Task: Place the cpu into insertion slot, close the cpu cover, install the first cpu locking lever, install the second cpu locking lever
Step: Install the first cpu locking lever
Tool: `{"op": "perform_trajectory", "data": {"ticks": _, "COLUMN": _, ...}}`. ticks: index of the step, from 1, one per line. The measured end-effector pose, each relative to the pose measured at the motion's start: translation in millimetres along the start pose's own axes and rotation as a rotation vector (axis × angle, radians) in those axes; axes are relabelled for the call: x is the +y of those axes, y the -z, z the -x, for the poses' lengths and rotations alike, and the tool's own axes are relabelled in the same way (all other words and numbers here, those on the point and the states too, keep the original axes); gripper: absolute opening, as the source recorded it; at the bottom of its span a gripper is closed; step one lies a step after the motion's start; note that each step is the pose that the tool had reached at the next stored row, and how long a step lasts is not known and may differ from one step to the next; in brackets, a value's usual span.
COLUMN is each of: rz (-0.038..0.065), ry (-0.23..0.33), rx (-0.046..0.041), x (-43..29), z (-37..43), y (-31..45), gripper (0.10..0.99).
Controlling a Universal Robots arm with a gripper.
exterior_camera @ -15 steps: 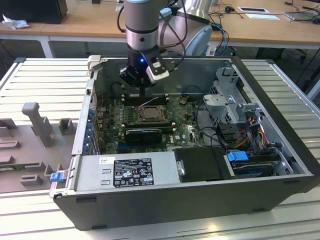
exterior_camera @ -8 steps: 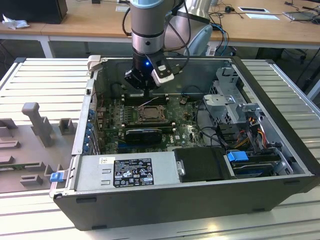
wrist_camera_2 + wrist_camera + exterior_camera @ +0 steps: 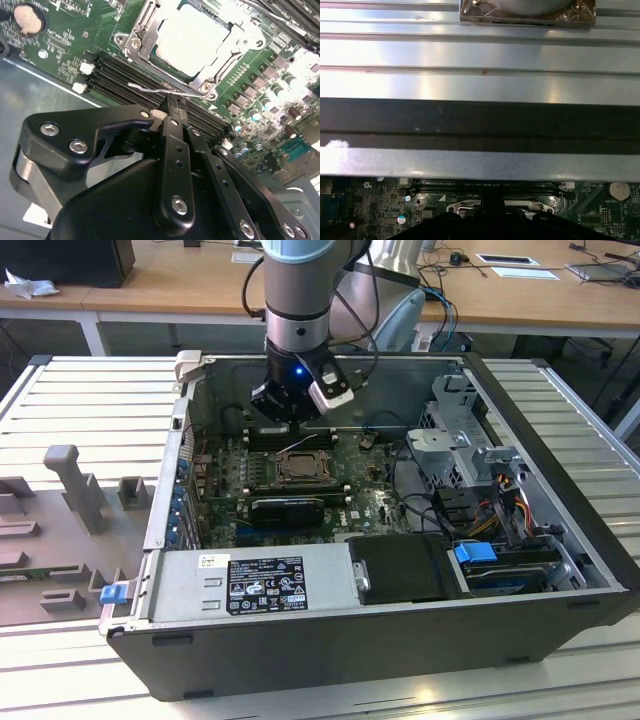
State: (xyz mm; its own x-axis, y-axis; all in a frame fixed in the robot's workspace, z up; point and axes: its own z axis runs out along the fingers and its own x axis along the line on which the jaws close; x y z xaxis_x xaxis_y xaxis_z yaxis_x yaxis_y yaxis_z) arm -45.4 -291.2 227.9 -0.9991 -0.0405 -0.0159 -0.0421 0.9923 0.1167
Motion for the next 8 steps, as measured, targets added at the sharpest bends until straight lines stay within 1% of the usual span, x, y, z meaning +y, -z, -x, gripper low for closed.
{"op": "perform_trajectory", "data": {"ticks": 2, "rz": 0.0, "ry": 0.002, "rx": 0.0001, "x": 0.1, "z": 1.2, "y": -0.4, "gripper": 0.106}}
{"op": "perform_trajectory", "data": {"ticks": 3, "rz": 0.0, "ry": 0.002, "rx": 0.0003, "x": 0.5, "z": 4.3, "y": -0.5, "gripper": 0.106}}
{"op": "perform_trajectory", "data": {"ticks": 6, "rz": 0.0, "ry": 0.002, "rx": 0.0003, "x": 1.4, "z": 10.1, "y": -1.1, "gripper": 0.106}}
{"op": "perform_trajectory", "data": {"ticks": 8, "rz": 0.0, "ry": 0.005, "rx": 0.0005, "x": 1.9, "z": 12.3, "y": -3.8, "gripper": 0.106}}
